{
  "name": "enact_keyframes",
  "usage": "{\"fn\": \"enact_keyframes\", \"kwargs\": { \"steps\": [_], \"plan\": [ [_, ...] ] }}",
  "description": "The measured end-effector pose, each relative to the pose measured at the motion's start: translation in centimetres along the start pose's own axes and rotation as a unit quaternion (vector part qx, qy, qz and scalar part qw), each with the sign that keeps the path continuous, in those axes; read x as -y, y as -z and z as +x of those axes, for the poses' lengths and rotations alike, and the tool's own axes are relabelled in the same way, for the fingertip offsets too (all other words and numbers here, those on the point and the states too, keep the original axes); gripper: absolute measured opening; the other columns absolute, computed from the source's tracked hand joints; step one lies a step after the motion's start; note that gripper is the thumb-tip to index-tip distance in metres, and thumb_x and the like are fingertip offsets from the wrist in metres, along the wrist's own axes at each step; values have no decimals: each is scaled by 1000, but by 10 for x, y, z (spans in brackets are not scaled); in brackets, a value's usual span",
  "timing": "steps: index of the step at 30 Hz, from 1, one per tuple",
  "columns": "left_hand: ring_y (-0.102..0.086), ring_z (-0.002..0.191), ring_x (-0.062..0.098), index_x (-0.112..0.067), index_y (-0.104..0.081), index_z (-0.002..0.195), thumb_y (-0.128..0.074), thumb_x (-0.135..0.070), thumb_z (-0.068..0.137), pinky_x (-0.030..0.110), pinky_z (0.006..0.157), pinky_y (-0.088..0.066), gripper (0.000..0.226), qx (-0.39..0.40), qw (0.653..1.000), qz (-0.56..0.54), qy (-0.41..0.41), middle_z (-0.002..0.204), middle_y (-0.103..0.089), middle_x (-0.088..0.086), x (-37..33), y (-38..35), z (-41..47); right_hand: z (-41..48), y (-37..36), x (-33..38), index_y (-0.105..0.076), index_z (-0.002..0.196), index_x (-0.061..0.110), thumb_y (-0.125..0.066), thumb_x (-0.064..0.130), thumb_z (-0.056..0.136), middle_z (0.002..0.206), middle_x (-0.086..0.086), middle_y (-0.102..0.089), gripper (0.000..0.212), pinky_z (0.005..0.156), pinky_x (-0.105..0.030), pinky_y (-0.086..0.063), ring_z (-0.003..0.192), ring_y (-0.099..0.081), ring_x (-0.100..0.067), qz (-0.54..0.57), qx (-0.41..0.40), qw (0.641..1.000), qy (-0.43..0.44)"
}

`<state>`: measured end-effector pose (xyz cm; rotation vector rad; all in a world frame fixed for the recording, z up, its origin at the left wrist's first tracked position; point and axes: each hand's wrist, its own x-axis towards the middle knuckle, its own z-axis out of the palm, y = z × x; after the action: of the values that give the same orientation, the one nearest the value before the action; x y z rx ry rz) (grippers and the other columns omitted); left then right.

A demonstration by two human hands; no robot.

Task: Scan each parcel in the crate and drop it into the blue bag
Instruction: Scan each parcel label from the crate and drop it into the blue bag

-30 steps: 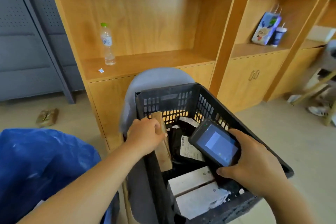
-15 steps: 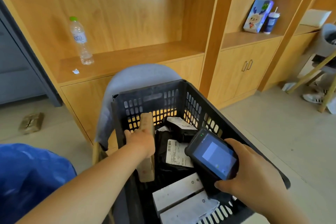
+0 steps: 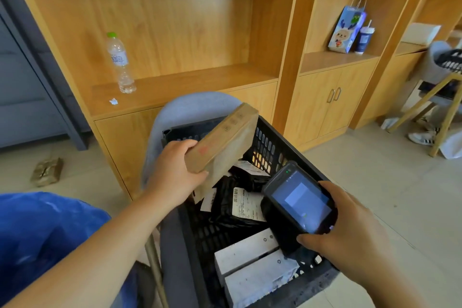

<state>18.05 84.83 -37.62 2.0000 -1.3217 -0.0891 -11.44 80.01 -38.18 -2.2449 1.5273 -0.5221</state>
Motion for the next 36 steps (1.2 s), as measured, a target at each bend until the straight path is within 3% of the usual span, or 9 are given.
{"fn": "enact_keyframes", "kwargs": {
  "steps": [4,8,13,18,22,25,30,33,36],
  "plan": [
    [-43,100,1,-29,-57,119,-76,-6,70,8,75,-34,57,-43,996,2,-82,113,-51,-12,3,33,-28,-16,1,6,-38,125,44,-83,47,43,99,24,-47,94,69,-31,-47,85,-53,-8,90,-51,994,23],
    [-48,111,16,-23,-61,121,-71,6,69,25,86,-35,61,-28,992,57,-107,119,-59,-8,21,46,-59,-30,-1,13,-40,125,42,-85,43,41,107,21,-55,96,69,-29,-50,88,-55,-2,151,-67,985,45],
    [-43,115,24,-18,-65,110,-70,16,62,30,99,-28,60,34,985,85,-146,118,-59,-4,49,40,-98,-50,-5,28,-33,111,61,-83,48,39,95,37,-50,89,62,-17,-41,86,-51,14,138,-76,985,76],
    [-26,118,5,-25,-64,113,-74,-4,72,19,103,-22,47,68,980,73,-174,121,-50,-15,65,33,-117,-59,-10,32,-39,126,41,-85,45,41,108,14,-55,96,77,-43,-52,97,-54,-16,119,-60,988,77],
    [-31,118,3,-30,-63,110,-65,-36,87,15,97,-24,24,53,993,-4,-104,116,-49,-23,67,29,-118,-63,-9,37,-39,129,37,-86,42,44,111,9,-55,97,80,-46,-52,100,-54,-19,113,-57,988,84],
    [-42,118,12,-21,-63,109,-57,-23,93,15,92,-31,17,-3,998,-50,-48,115,-53,-13,66,24,-116,-66,-8,39,-40,130,36,-87,40,45,107,11,-54,97,78,-44,-53,96,-54,-17,108,-56,989,82],
    [-34,118,12,-19,-46,130,-68,-21,86,21,91,-32,50,-80,990,-66,90,130,-38,2,57,20,-111,-67,-7,39,-40,131,34,-88,39,45,103,14,-51,99,73,-37,-53,90,-54,-14,85,-58,992,79],
    [-52,113,17,-24,-36,139,-66,-38,86,28,82,-47,63,7,959,-159,234,130,-47,-1,55,26,-103,-67,-5,40,-40,130,34,-88,39,46,103,13,-52,97,72,-38,-54,90,-54,-16,79,-54,993,75],
    [-71,75,18,-27,-51,120,-64,-38,88,29,53,-56,37,76,904,-278,317,111,-63,-4,55,32,-100,-68,-3,43,-38,131,34,-87,39,47,102,13,-51,96,74,-40,-54,91,-55,-16,76,-42,994,66]
  ]
}}
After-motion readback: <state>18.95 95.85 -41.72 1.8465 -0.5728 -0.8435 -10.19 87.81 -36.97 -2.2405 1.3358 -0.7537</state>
